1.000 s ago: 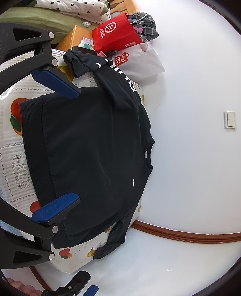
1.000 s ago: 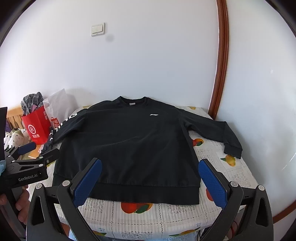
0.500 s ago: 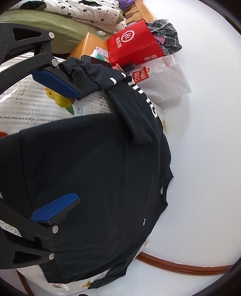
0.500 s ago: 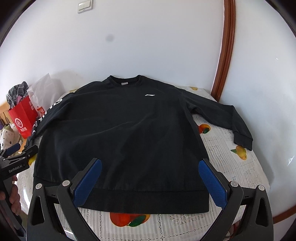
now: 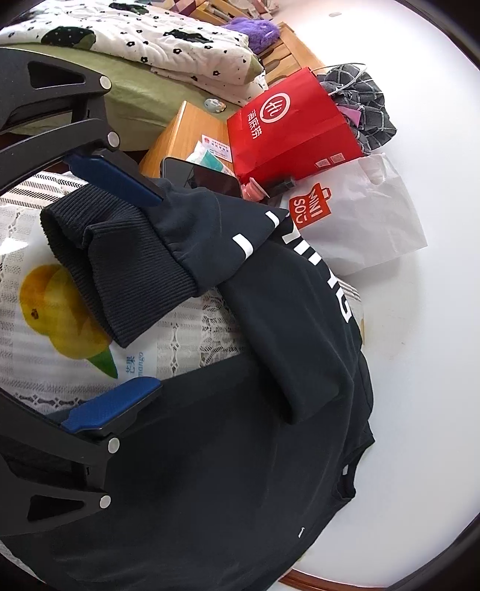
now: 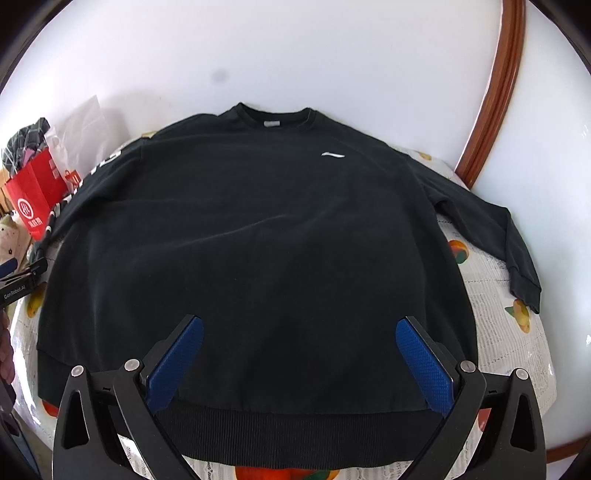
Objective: Fold small clothes
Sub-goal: 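Grasp the cuff of the lettered sleeve with the left tool, then fold the lettered sleeve and side across the sweatshirt body with the left tool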
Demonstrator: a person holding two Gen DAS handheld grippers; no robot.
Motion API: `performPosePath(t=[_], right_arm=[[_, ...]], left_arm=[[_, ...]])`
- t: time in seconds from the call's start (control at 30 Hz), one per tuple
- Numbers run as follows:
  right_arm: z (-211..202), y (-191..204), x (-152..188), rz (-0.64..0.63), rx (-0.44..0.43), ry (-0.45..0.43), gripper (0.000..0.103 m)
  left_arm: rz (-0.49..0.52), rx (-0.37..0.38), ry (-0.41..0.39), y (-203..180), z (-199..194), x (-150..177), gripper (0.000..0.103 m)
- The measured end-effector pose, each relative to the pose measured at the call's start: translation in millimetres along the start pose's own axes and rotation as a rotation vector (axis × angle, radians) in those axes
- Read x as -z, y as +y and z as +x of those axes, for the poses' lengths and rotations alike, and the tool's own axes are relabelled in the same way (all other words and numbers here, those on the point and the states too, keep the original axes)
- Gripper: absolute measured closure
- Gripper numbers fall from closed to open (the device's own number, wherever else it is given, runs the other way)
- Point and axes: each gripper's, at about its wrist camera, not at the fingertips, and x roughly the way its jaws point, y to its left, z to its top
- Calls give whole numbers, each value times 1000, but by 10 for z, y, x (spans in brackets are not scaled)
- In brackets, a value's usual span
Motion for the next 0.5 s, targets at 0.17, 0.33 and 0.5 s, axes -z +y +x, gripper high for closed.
performPosePath(t=[0.17, 0.33, 0.5], right_arm=[[110, 25, -27, -7, 9, 17, 1], [137, -11, -36, 0, 2, 19, 1], [112, -107, -25, 19, -12, 10, 1]], left_arm=[[6, -27, 32, -15, 151, 1, 34], [-21, -4, 8, 3, 114, -15, 68], [-26, -19, 6, -32, 32, -91, 95]])
